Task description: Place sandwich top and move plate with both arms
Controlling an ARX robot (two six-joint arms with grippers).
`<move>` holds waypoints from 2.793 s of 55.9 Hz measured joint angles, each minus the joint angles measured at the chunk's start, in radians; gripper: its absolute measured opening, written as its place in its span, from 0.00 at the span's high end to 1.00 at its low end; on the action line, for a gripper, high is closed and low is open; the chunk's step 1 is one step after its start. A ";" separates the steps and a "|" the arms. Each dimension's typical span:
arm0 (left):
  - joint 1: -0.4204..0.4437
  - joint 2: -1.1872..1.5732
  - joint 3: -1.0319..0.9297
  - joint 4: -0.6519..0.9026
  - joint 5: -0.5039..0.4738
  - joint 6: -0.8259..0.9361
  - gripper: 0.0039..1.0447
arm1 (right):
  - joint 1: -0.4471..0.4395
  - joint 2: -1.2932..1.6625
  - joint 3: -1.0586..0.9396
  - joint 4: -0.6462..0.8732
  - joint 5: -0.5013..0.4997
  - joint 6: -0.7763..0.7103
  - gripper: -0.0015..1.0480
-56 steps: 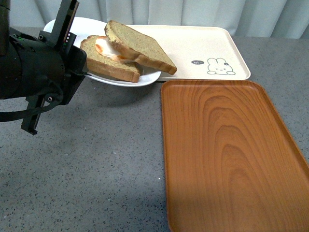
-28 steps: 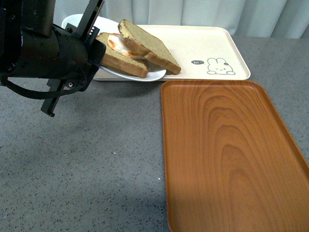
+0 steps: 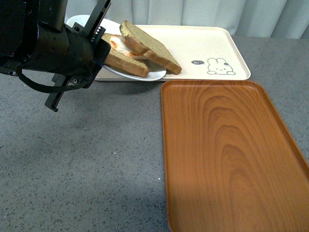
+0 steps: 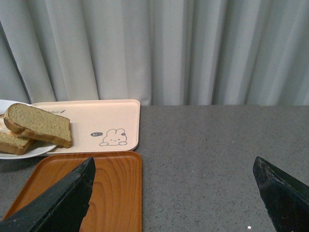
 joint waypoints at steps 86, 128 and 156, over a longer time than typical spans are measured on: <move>0.263 -0.161 -0.290 0.292 0.067 0.542 0.19 | 0.000 0.000 0.000 0.000 0.000 0.000 0.09; 0.366 -1.912 -0.938 -0.344 0.199 1.194 0.96 | 0.000 0.000 0.000 0.000 0.000 0.000 0.09; 0.366 -1.918 -0.938 -0.348 0.199 1.197 0.62 | 0.000 0.000 0.000 0.000 0.001 0.000 0.09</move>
